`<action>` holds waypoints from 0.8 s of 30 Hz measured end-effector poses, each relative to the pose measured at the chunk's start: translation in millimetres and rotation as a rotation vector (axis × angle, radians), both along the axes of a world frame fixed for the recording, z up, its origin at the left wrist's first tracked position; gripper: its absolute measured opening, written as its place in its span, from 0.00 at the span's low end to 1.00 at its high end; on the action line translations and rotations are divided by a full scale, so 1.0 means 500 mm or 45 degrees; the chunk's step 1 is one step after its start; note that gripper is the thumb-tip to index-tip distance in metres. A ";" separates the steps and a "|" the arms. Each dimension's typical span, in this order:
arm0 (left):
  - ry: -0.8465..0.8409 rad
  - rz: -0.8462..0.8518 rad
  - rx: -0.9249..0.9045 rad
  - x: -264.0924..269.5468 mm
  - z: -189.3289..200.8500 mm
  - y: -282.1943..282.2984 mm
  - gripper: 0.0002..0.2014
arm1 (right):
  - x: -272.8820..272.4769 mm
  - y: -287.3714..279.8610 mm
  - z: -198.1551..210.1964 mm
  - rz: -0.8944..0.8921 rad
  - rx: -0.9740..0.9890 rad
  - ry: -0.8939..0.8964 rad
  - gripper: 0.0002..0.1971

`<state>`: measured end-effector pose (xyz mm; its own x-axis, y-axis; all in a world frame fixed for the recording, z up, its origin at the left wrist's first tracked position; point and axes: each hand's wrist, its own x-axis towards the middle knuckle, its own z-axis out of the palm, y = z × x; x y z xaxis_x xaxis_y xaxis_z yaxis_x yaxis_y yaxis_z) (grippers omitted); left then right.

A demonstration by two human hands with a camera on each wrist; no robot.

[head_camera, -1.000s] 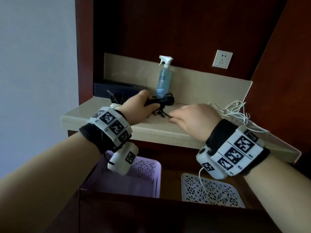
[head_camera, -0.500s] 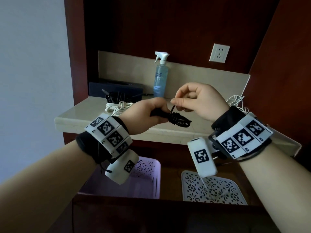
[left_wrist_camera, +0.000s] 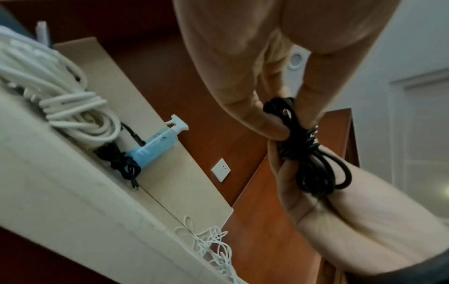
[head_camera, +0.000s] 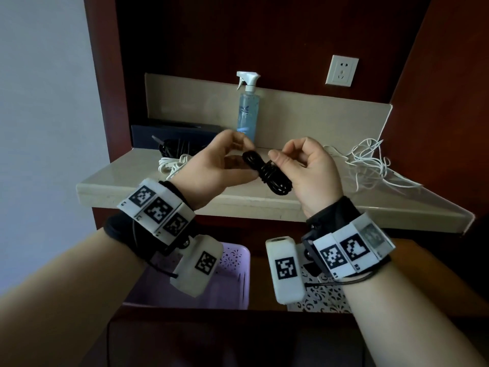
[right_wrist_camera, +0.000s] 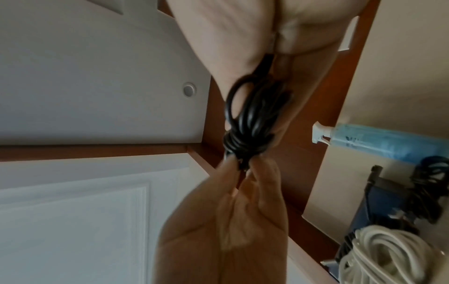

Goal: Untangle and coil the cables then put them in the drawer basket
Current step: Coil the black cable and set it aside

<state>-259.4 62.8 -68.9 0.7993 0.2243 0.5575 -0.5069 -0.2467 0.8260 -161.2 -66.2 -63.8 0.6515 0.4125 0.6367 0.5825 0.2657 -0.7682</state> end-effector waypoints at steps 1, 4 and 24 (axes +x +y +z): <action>0.015 -0.032 -0.104 -0.001 0.002 -0.004 0.20 | 0.001 -0.002 0.001 -0.039 0.024 -0.030 0.13; 0.072 0.023 -0.264 0.004 0.006 -0.024 0.27 | 0.001 -0.005 0.002 -0.150 0.076 -0.147 0.14; 0.105 -0.046 0.034 -0.025 0.006 -0.080 0.17 | -0.022 -0.080 0.016 0.408 0.064 -0.002 0.13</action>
